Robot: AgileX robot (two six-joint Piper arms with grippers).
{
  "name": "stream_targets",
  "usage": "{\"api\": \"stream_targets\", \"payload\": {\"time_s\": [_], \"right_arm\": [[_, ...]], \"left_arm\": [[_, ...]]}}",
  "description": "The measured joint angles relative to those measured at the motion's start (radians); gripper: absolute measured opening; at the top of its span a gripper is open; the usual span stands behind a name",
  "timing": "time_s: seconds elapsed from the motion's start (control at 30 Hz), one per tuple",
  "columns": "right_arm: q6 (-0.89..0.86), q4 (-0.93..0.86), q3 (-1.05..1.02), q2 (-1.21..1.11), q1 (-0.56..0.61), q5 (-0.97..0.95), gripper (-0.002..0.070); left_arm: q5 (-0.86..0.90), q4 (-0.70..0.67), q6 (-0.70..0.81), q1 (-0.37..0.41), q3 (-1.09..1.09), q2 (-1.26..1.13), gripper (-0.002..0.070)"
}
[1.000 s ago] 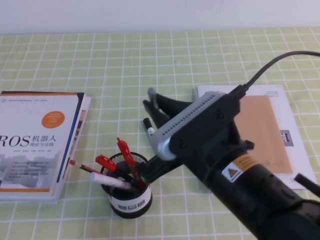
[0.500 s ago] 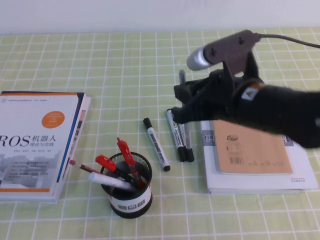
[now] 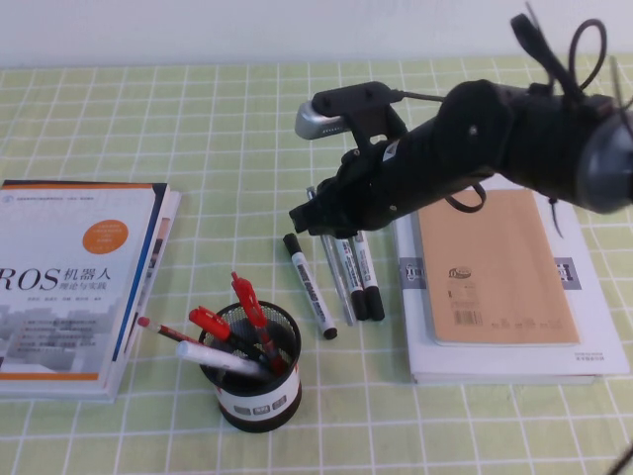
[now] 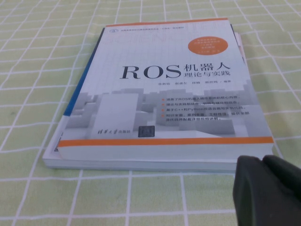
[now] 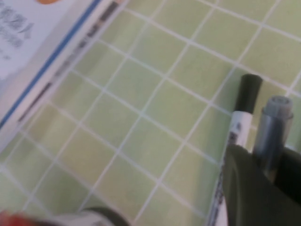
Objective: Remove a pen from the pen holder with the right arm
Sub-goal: 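Take a marker out of the pen holder and lay it on the table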
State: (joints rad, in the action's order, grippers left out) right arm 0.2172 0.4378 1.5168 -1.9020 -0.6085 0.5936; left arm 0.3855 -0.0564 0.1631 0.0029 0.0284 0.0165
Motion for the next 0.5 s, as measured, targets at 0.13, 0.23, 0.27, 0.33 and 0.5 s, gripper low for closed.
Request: {"api": "stream_targets", "payload": {"time_s": [0.13, 0.23, 0.27, 0.33, 0.5], "right_arm": [[-0.009, -0.009, 0.087, -0.095, 0.027, 0.032, 0.0046], [-0.014, -0.016, 0.143, -0.152, 0.038, 0.046, 0.0046], [-0.016, -0.016, 0.156, -0.169, 0.041, 0.051, 0.0046], [-0.025, -0.018, 0.183, -0.198, 0.045, 0.058, 0.0046], [-0.036, -0.020, 0.213, -0.238, 0.051, 0.055, 0.0045]], "left_arm": [[0.000, 0.000, 0.000, 0.000, 0.000, 0.000, -0.0006], [0.000, 0.000, 0.000, 0.000, 0.000, 0.000, -0.0006], [0.000, 0.000, 0.000, 0.000, 0.000, 0.000, -0.0006], [0.000, 0.000, 0.000, 0.000, 0.000, 0.000, -0.0006], [0.000, 0.000, 0.000, 0.000, 0.000, 0.000, -0.0006]]}}
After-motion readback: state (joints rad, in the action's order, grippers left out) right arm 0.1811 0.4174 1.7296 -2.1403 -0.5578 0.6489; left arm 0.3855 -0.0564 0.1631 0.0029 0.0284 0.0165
